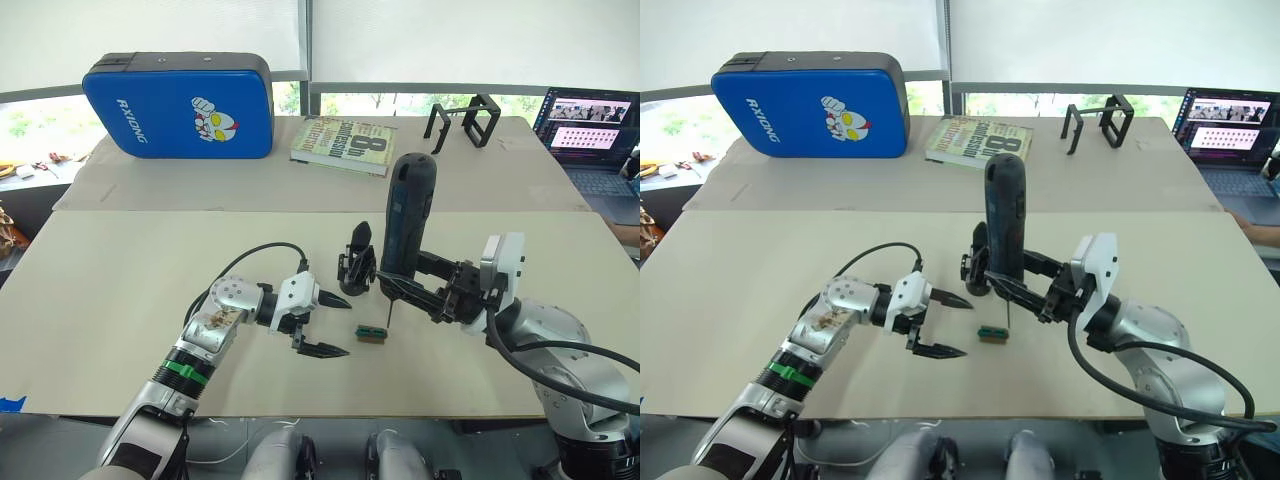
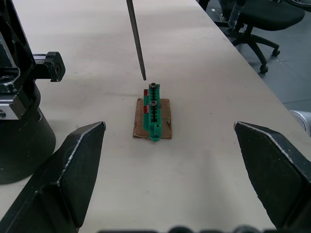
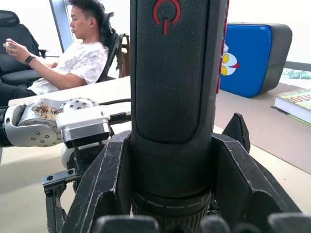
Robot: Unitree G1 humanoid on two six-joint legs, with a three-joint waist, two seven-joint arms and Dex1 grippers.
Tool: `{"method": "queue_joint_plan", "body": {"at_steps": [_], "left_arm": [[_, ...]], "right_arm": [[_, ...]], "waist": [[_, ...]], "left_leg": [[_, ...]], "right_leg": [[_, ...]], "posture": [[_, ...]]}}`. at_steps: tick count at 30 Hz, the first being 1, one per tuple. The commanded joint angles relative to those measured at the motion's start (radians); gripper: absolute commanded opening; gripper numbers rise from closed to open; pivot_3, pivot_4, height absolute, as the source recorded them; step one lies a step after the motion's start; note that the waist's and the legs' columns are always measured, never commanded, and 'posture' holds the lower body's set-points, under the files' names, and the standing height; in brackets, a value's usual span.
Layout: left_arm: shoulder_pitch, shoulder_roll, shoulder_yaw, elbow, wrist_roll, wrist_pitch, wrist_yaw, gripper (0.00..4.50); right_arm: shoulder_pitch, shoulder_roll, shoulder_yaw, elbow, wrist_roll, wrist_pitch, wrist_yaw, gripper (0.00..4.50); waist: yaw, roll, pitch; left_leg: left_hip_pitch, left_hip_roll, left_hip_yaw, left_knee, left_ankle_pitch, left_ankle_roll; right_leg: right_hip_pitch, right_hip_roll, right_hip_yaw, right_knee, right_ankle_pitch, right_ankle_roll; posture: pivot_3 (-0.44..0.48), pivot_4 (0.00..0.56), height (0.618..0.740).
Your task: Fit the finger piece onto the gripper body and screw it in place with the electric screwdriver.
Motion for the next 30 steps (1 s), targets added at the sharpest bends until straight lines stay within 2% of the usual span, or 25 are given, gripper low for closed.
{"method": "queue_joint_plan", "body": {"at_steps": [1, 30], "left_arm": [[-0.016, -0.004, 0.005, -0.006, -0.004, -0.009, 0.002, 4.5], [-0.019, -0.009, 0.008, -0.008, -0.001, -0.012, 0.0, 4.5]], "right_arm": [[-0.021, -0.005, -0.018, -0.088, 0.061, 0.015, -0.021, 1.86], [-0.006, -0.006, -0.012, -0.064, 0.03, 0.005, -0.02, 1.86]], "waist": [[0.0, 0.0, 0.0], [0.0, 0.0, 0.0]], "left_leg": [[0.0, 0.0, 0.0, 0.0, 0.0, 0.0], [0.0, 0.0, 0.0, 0.0, 0.0, 0.001]], "right_leg": [[0.0, 0.0, 0.0, 0.0, 0.0, 0.0], [0.0, 0.0, 0.0, 0.0, 0.0, 0.0]], "posture": [[0.0, 0.15, 0.74], [0.0, 0.15, 0.74]]}}
